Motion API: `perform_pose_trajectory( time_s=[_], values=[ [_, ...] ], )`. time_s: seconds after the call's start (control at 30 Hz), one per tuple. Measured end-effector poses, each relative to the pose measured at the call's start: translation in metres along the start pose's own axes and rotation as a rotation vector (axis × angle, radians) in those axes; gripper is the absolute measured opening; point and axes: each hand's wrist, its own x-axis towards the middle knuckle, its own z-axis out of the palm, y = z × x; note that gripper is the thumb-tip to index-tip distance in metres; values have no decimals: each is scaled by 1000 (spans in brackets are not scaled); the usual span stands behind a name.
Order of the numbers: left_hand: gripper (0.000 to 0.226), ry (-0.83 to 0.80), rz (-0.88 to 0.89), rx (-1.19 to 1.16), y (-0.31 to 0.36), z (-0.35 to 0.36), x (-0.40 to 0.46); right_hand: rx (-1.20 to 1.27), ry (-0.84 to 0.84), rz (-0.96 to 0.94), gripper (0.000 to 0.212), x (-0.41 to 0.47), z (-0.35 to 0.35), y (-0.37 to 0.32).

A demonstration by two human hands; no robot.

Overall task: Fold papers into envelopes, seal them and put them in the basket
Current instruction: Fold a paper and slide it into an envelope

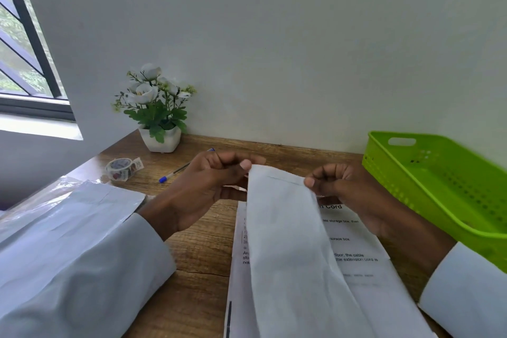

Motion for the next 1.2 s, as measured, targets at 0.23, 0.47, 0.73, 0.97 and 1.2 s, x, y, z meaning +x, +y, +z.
perform_pose_trajectory(
  time_s=[0.23,0.47,0.73,0.97,1.2],
  values=[
    [43,-155,99,132,-5,12,-1,78,-130,126,8,-4,17,6],
    [15,105,205,115,-5,10,1,-27,-248,138,23,-7,12,-11],
    [19,469,-37,117,-1,-34,4,554,-191,306,52,-2,-22,-14],
    [17,685,-204,159,-9,-51,7,389,151,195,37,13,-13,9],
    [5,620,-349,312,-7,-59,9,237,232,184,9,10,-9,17]
  ],
)
